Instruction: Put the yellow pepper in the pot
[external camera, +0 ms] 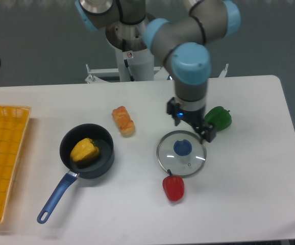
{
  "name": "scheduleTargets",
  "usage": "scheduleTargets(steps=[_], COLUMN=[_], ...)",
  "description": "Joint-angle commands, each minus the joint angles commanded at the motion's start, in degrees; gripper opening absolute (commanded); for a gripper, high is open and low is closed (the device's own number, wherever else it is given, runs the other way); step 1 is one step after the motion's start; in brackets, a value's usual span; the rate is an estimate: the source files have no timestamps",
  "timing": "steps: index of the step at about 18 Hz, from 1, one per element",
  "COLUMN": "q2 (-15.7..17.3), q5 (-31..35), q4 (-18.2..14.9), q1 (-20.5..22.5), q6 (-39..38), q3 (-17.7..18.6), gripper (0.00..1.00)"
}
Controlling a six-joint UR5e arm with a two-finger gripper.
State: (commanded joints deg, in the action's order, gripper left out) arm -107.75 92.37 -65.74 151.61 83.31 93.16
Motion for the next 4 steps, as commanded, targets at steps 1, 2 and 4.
scheduleTargets(steps=[1,2,4], q2=[-0.3,-0.4,-1.0], q5=[0.1,0.2,0.2], q4=[-0.1,-0.1,0.0], q1=[0.5,0.9,1.4], q6=[0.9,1.2,1.8], q3=[0.0,0.1,0.1], gripper=[1.00,1.00,1.00])
